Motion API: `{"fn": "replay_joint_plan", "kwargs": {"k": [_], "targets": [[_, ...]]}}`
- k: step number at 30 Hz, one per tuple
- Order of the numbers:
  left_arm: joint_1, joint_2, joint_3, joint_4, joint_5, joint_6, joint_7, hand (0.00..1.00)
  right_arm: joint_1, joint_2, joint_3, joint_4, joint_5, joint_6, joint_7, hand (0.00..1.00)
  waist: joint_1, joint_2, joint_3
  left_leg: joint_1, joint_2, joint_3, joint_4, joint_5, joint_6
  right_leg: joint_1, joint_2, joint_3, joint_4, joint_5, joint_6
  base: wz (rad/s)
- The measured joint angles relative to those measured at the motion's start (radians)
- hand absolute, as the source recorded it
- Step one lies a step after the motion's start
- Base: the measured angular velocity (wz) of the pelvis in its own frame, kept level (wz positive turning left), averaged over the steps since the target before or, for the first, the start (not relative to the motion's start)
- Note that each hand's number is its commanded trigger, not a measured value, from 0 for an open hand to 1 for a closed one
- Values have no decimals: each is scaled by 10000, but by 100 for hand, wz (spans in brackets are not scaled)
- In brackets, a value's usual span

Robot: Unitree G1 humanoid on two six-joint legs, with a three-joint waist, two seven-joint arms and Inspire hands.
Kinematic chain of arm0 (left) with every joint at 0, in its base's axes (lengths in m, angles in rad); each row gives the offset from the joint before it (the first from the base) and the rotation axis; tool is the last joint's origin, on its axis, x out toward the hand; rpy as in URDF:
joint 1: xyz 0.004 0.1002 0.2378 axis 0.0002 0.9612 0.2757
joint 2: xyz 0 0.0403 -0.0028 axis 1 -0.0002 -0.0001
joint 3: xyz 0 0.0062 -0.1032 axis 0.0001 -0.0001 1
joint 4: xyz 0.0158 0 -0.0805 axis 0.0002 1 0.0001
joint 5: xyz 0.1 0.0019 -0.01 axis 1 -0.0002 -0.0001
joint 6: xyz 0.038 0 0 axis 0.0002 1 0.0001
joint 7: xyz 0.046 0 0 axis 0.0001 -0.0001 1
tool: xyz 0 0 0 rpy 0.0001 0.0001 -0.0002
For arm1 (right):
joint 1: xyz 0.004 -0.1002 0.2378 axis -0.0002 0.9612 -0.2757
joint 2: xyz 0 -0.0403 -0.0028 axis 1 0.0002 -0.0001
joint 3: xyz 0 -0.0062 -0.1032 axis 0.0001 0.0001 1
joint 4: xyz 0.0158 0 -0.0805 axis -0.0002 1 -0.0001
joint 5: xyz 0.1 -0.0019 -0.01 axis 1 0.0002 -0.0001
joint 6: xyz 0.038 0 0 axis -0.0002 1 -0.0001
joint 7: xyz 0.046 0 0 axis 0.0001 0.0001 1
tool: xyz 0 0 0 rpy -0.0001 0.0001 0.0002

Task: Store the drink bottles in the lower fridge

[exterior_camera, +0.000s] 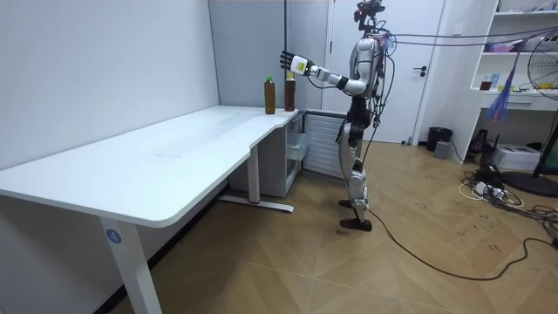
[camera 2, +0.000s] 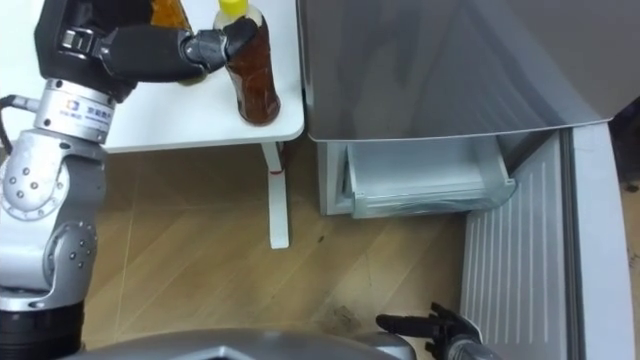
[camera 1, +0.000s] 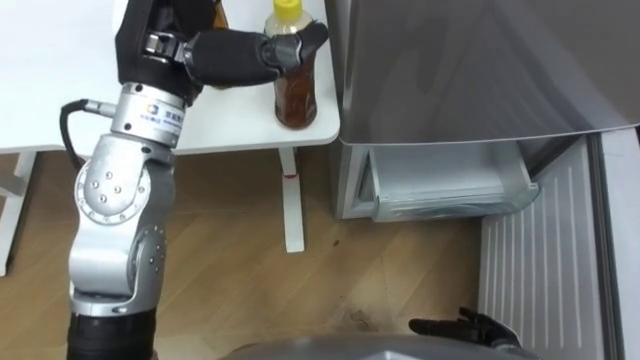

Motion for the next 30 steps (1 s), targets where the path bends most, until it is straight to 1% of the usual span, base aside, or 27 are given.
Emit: {"fn": "replay_joint_plan", "kwargs": {"k": [1,2,4,5,8,13,15,18,20,25,30], "targets": [[27,-1,-1,7,-26,87,-102,0,1,-13,-4,-20,0,18,68,0,-1,-8,-7,-45,1,0,1,0,0,-52,1,1,11,0,0,0],[28,0,-1,35,-56,111,-206,0,7,-14,-24,-49,-16,26,121,0,-5,-18,-36,-125,2,0,13,0,0,-129,0,-8,29,2,-2,0],[61,6,-1,58,-130,141,-279,0,9,-13,-73,-62,-61,77,159,0,-9,-33,-45,-135,1,6,18,0,0,-143,-1,-9,31,4,-5,0],[69,7,14,69,-225,249,-335,0,9,-14,-87,-100,-79,151,171,0,-9,-34,-52,-131,0,10,21,0,0,-146,-2,-9,27,3,-5,0],[69,6,17,112,-415,467,-407,0,10,-34,-137,-240,-217,294,242,0,-8,-36,-55,-119,1,10,29,0,0,-167,-1,-9,1,3,-5,0],[69,-6,25,124,-415,721,-407,0,97,-33,-285,-421,-224,461,291,0,-8,-18,-66,-124,4,10,46,0,0,-165,1,-1,-8,3,-5,0],[70,-6,40,183,-416,743,-412,0,109,-43,-290,-444,-225,467,347,0,4,-18,-67,-119,10,19,46,0,0,-130,5,10,14,3,-6,-4],[79,-4,106,563,-424,776,-395,0,107,-46,-289,-445,-229,482,364,0,-8,-16,-68,-100,29,19,48,0,0,-134,18,-1,54,7,-12,-1],[81,-3,109,778,-490,792,-368,0,106,-49,-288,-490,-218,566,359,0,-22,-15,-68,-106,32,18,49,0,0,-132,20,-5,55,11,-18,0],[80,3,108,894,-611,813,-242,0,130,-55,-284,-619,-212,667,359,0,-44,-2,-63,-110,38,22,62,0,0,-146,22,-11,107,12,-20,0],[80,6,106,928,-607,813,53,0,197,-88,-285,-728,-193,658,330,0,-53,101,-39,-101,48,61,67,0,0,-150,32,3,128,29,-48,0]]}}
